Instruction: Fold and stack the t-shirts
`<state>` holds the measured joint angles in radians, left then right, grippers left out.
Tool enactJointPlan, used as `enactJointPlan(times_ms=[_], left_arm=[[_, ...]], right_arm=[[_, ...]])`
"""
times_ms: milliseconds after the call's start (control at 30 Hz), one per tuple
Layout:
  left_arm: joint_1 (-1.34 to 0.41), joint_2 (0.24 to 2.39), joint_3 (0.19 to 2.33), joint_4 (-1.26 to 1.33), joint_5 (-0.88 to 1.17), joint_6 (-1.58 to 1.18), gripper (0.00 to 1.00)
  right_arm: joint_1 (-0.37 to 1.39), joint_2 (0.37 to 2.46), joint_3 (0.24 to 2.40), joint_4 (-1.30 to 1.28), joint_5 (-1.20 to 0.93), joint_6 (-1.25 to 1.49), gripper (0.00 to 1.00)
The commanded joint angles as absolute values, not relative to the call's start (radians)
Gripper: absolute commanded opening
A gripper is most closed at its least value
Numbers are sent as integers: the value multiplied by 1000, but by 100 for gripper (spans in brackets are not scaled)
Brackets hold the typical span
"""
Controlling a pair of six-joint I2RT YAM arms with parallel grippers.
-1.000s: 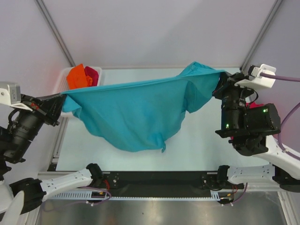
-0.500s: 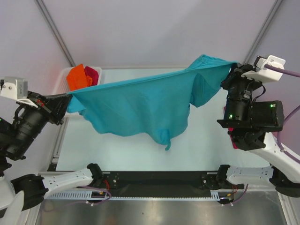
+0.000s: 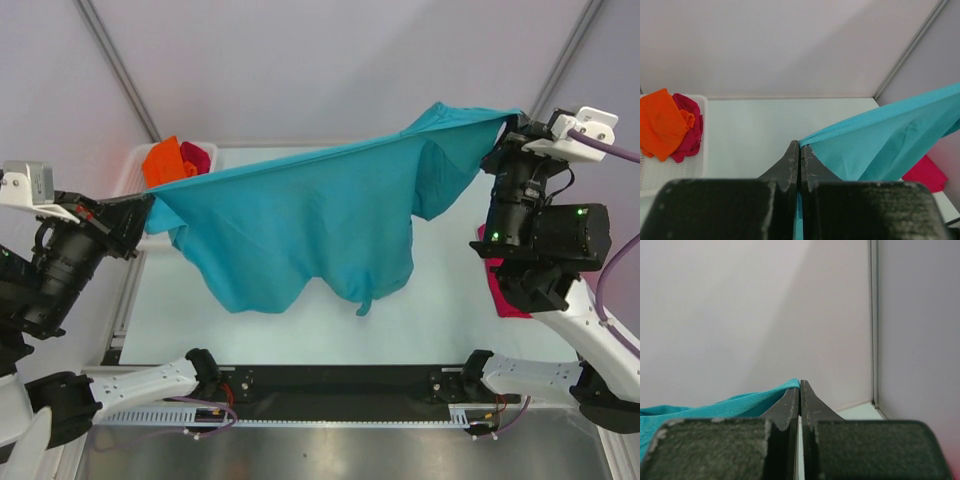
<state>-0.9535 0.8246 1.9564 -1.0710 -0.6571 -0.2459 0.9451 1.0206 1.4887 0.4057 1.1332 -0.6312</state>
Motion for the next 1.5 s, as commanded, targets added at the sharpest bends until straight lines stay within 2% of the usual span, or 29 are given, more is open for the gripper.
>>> enactJointPlan(times_ms=[0,200,400,600,633,667,733,767,800,900,1033,1133,1267,1467], left_arm=[[-925,724,1993,-1080,-1144,-170,0],[-925,750,1925,-1072,-1166,-173,0],[-925,747,1781,-1006,-1210,-149,0],[-922,761,1553,-878,-1243,-158,0],[-916,765,1533,-873,-1235,-170,0],[-881,773,1511,-868,-1201,-190,0],[-791,793,1456,-856,-1105,-202,0],[-652,801,1439,-850,-1039,-215,0],[-576,811,1418,-841,-867,-215,0],[-297,845,1318,-786,-566,-209,0],[-198,951,1273,-755,-431,-241,0],[-54,1051,1281,-721,-261,-268,0],[-22,1204,1319,-677,-256,-282,0],[-14,1426,1462,-640,-267,-307,0]], right_arm=[[812,931,1634,555,1307,-698,0],[764,930,1646,480,1295,-629,0],[739,957,1562,427,1335,-586,0],[701,1037,1508,129,1349,-323,0],[690,1060,1512,48,1335,-175,0],[678,1077,1523,-135,1316,-100,0],[589,1126,1567,-330,1209,82,0],[551,1140,1578,-488,1156,242,0],[504,1150,1580,-536,1046,291,0],[393,1190,1548,-591,953,360,0],[289,1258,1525,-601,865,390,0],[264,1316,1537,-598,862,393,0],[206,1388,1566,-574,821,384,0],[161,1607,1706,-584,716,377,0]])
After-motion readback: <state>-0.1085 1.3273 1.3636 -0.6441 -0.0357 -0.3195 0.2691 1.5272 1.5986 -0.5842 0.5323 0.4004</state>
